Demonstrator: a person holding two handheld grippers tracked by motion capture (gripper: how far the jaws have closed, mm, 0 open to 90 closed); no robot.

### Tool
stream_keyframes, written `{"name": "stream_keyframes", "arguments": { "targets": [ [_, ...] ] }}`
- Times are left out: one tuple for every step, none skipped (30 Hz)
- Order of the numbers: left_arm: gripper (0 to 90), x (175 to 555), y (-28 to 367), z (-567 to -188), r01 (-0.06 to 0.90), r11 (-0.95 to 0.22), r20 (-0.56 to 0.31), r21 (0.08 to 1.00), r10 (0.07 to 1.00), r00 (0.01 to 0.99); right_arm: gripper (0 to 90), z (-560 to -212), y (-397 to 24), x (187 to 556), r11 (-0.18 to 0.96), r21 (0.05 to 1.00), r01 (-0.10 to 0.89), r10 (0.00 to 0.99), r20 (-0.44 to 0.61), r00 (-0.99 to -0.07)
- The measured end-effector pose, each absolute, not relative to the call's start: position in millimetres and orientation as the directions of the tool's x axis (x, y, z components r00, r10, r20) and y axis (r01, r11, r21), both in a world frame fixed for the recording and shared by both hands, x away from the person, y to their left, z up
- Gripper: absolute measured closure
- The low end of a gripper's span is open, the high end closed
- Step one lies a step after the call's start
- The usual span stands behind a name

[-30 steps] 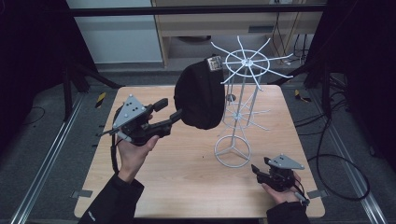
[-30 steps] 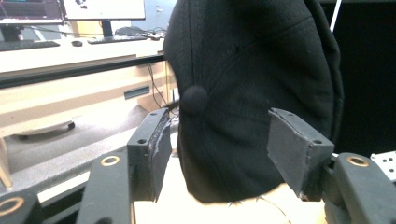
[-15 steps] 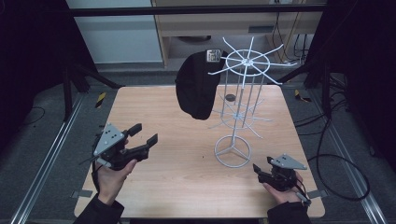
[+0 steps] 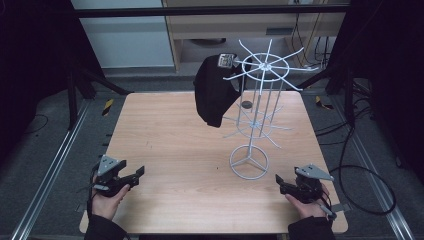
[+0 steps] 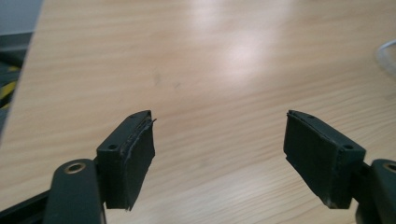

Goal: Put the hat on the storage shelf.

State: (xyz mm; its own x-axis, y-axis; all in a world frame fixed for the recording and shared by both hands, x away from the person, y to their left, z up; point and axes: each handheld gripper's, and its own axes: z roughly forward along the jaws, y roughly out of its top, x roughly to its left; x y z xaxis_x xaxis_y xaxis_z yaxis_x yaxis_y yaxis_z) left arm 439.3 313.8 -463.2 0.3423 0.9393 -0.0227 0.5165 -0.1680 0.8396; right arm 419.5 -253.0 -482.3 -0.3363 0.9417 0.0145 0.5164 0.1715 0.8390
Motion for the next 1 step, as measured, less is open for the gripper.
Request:
{"name": "stream_keyframes", "arguments": {
  "targets": [
    [23.0, 440.3, 317.2, -469.0, 0.532, -0.175, -0.017, 0.828, 0.942, 0.335, 21.5, -482.8, -254.8, 420.4, 0.154, 0.839, 0.522, 0.946, 0.028, -0.323]
  ]
}}
